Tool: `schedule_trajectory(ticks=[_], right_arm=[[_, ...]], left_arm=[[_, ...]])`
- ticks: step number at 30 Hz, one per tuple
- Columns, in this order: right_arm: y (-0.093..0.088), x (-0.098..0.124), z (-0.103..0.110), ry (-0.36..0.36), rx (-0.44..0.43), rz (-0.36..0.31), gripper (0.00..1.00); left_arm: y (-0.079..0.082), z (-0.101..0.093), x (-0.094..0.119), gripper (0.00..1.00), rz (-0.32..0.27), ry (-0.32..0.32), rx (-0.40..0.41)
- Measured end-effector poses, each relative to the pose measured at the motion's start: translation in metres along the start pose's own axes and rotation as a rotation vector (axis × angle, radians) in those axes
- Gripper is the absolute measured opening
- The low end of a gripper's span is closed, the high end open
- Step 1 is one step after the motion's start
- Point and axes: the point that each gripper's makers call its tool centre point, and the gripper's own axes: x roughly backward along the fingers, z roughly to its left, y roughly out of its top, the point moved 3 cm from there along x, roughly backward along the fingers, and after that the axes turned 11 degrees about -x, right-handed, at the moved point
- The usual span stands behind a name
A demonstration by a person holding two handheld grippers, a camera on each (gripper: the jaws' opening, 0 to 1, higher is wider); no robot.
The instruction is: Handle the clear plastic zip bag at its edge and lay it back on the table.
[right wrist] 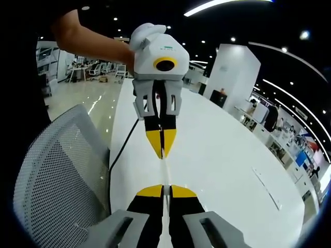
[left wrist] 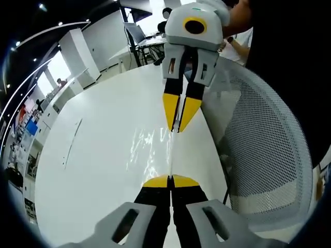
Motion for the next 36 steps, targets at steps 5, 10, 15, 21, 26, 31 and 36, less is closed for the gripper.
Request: schedule_trajectory(ticks=[5,10,15,21,26,31,36], right_arm=[[-0.0004,0.0001,0.0002,-0.001,0.001,0.001,0.00],[-0.0004,0.0002,0.0003,0.000,0.000,0.001,0.00],[-0.0004,0.0003,0.0002,-0.001,-0.001,0.001,0.00],[-0.0005,0.0007,0.0001,-0.001,-0.003,0.001,0.00],[-0.0008,0.0009,-0.0001,-0.001,-0.002,0.001,0.00],[-0.0011,0.0011,-0.0005,-0.002,-0.002,0.001,0.00],[-0.0018,0.0017,-0.0010,-0.004,-0.004,0.001,0.00]], left_arm=[[0.0000,-0.0001,0.0000,0.00,0.001,0.001,0.000],[0.0009,-0.0005,0.0002,0.00,0.001,0.001,0.001],[0.0009,-0.0004,0.0002,0.00,0.000,0.000,0.002],[-0.0005,0.0002,0.0001,0.00,-0.001,-0.002,0.004],[-0.0019,0.0003,0.0000,0.00,-0.001,-0.002,0.006],[-0.0022,0.0003,0.0002,0.00,0.000,-0.001,0.007],[-0.0021,0.0002,-0.0001,0.00,0.000,-0.002,0.009]])
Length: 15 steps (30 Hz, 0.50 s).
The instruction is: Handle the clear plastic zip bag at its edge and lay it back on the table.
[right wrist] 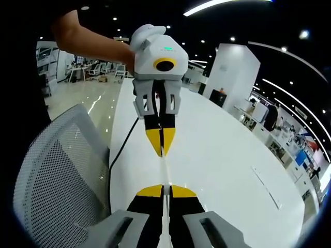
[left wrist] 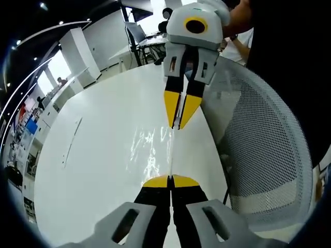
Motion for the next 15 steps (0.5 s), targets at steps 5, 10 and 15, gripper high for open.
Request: schedule_trajectory(ticks=[5,10,15], right_arm=[[-0.0016,0.0012,-0.0001,-0.003,-0.003,0.002,0.00],[-0.0028,0.0022,-0.0011,-0.006,-0.006,0.003,0.00],[-0.0028,0.0024,-0.0014,-0.006,-0.007,0.004,0.00]], left_arm=[[-0.0012,-0.0002,0.0000,0.00,0.002,-0.001,0.001],[-0.0027,-0.0002,0.0004,0.00,0.002,0.002,0.005],[-0.0030,0.0000,0.0008,0.00,0.002,0.004,0.007]])
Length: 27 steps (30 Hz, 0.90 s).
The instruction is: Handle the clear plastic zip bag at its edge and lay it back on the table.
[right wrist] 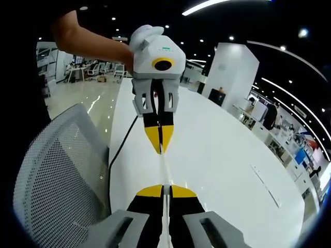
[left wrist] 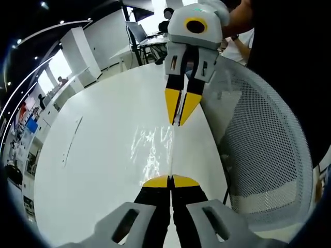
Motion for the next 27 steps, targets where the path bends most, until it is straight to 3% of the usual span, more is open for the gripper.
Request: schedule_trajectory(ticks=[27], right_arm=[[-0.0013,0.0026,-0.0019,-0.003,-0.003,0.002,0.00]], left_arm=[[-0.0030,0.0027,0.0014,0.00,-0.007,0.005,0.014]])
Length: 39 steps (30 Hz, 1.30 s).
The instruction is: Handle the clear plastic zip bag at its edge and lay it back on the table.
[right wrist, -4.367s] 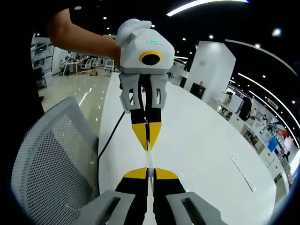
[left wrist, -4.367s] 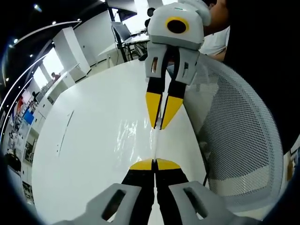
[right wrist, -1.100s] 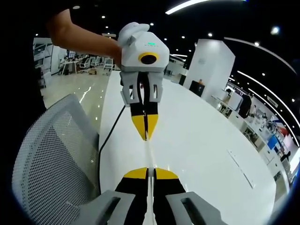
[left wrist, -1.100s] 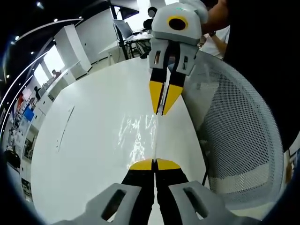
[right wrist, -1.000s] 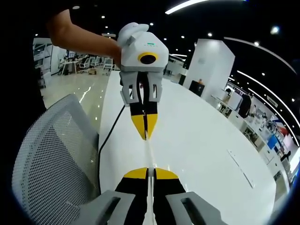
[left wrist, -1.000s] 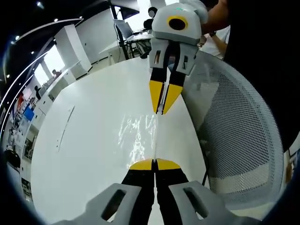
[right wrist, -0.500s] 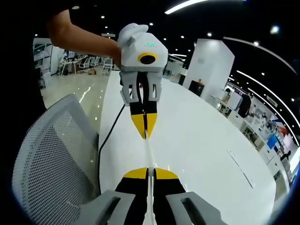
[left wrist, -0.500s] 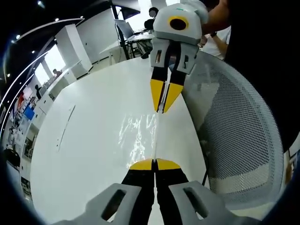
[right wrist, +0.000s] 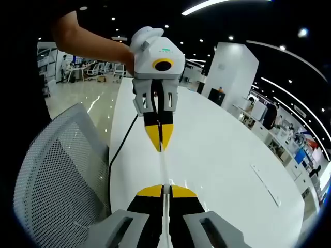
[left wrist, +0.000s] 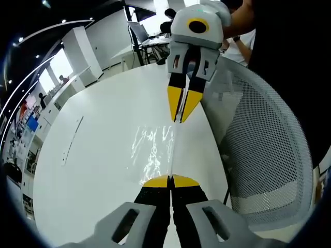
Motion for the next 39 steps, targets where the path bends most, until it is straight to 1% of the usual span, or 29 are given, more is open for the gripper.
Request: schedule_trajectory(ticks=[13,39], right_arm=[[-0.0034,0.0036,-0.0004,-0.005,-0.002,0.004,0.00],[-0.0049,0.0059,0.0001,-0.001,-0.013,0.005,0.00]], left_arm=[[0.0024,-0.0019,0.0004,0.00,0.003,0.000,0.000],[-0.0013,-0.0010,0.0012,0.00,0.002,-0.003,0.004]])
